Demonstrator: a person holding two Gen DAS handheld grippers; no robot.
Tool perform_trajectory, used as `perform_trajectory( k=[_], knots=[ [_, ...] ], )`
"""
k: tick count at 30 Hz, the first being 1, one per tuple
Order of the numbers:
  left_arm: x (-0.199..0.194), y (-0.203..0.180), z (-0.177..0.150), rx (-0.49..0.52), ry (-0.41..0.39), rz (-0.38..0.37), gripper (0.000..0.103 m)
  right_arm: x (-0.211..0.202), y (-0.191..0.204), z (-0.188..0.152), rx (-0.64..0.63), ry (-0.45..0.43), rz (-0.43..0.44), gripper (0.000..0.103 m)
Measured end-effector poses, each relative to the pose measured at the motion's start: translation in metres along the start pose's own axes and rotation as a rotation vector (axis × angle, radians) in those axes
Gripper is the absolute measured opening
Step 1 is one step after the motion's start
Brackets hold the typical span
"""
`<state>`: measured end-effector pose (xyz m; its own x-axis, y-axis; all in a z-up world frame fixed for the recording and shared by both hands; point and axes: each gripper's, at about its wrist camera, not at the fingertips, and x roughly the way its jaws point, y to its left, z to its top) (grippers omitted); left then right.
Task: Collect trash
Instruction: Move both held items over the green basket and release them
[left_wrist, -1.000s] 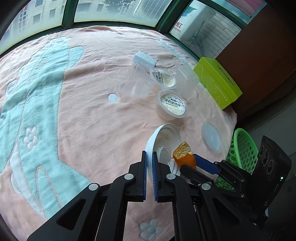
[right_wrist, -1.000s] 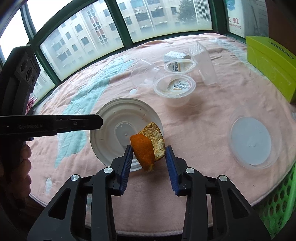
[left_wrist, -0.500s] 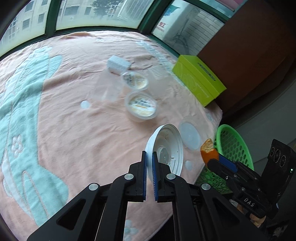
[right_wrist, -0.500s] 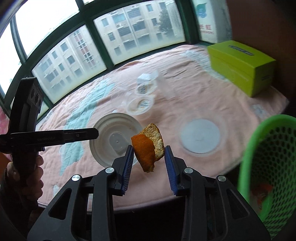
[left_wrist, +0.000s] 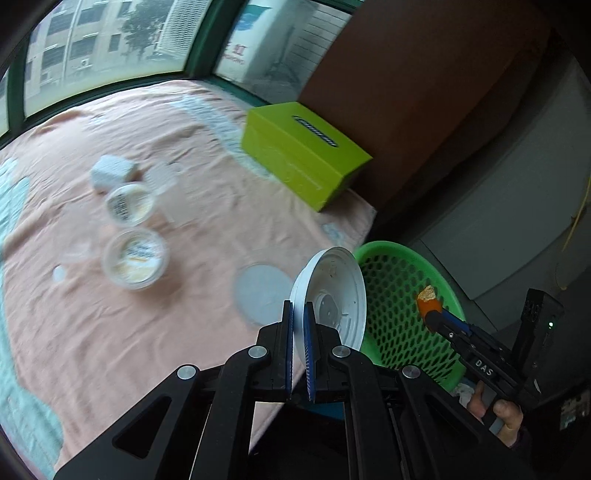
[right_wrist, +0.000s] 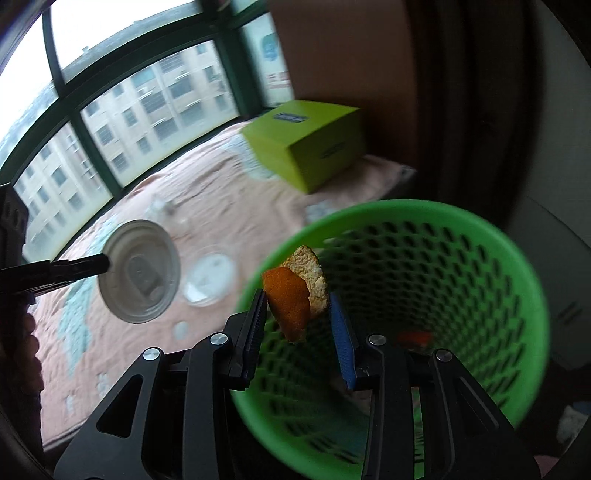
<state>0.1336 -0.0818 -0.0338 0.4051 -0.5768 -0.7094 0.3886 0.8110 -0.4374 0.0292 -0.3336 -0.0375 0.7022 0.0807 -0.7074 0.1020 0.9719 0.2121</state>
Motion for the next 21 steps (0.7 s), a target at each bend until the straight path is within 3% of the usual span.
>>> perform_trajectory(
  k=[8,21],
  knots=[
    [0.033,-0.049,0.010,0.081,0.045,-0.045,0.006,-0.011,-0.052,-0.002,0.127,-0.021,-0.052,0.049],
    [0.092,-0.106,-0.006,0.174,0.149,-0.035,0.006,-0.043,-0.071,-0.008,0.179,-0.086,-0.048,0.053]
  ],
)
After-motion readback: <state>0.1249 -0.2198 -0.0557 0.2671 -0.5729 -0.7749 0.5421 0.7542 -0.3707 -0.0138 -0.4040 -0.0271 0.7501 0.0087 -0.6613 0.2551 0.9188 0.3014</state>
